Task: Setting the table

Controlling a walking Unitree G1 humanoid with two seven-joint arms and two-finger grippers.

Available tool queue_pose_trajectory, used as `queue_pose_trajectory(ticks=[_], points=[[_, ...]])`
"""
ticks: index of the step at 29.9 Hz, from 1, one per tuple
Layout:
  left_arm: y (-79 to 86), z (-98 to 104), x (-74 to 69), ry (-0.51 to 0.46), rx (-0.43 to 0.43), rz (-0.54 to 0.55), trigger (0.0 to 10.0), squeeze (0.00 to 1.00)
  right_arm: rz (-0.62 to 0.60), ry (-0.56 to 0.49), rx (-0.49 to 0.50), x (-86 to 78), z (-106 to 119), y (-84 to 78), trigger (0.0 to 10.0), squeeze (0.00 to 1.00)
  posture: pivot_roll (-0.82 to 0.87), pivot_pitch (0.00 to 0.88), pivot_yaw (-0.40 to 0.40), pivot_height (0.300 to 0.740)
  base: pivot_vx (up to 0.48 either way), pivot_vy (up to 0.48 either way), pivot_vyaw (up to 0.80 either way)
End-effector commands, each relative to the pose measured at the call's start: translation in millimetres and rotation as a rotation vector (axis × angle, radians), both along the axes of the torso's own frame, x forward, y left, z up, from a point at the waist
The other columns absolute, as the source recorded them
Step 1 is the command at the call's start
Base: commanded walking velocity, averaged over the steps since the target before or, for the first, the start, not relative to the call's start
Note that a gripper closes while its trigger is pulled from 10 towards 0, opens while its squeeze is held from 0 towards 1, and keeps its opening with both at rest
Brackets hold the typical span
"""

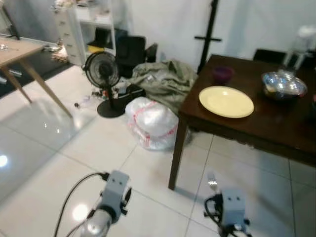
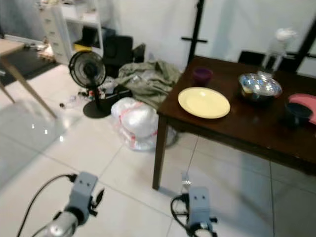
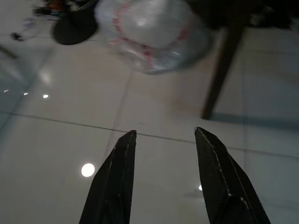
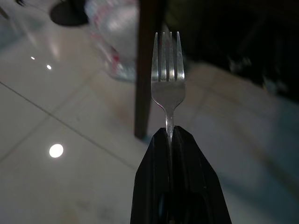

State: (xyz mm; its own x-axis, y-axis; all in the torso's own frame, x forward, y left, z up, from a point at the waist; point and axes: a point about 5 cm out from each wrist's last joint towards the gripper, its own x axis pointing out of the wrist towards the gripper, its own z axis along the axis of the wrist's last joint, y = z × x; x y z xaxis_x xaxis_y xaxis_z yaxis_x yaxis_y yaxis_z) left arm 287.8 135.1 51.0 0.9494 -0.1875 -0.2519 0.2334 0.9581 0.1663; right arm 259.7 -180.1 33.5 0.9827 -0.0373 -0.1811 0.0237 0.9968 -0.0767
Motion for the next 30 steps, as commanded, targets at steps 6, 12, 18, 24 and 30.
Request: queue_pose_trajectory(ticks=[6,12,18,24,30], points=[[8.3,-7.9,-5.1,0.029,0.021,0.021,10.0,0.00,0.019,0.010,0.014,-3.2,-4.6,6.5,10.0,0.00,0.03,0.113,0.051,0.740,0.402,0.000,0.80],[8.6,-7.7,-4.5,0.027,0.022,0.022,10.0,0.00,0.016,0.006,0.015,-2.5,-4.1,6.3,10.0,0.00,0.04,0.115,0.052,0.740,0.398,0.000,0.80],[9.5,-7.4,-4.2,0.026,0.024,0.024,10.0,0.00,0.017,0.001,0.016,-1.9,-3.4,6.9,10.0,0.00,0.04,0.116,0.054,0.740,0.396,0.000,0.80],[10.9,-7.0,-4.2,0.023,0.027,0.031,10.0,0.00,0.015,-0.010,0.020,-0.1,-0.9,7.3,10.0,0.00,0.04,0.117,0.055,0.740,0.396,0.000,0.80],[12.1,-6.5,-4.2,0.019,0.029,0.038,10.0,0.00,0.015,-0.013,0.022,0.7,-0.2,8.1,10.0,0.00,0.05,0.119,0.055,0.740,0.395,0.000,0.80]])
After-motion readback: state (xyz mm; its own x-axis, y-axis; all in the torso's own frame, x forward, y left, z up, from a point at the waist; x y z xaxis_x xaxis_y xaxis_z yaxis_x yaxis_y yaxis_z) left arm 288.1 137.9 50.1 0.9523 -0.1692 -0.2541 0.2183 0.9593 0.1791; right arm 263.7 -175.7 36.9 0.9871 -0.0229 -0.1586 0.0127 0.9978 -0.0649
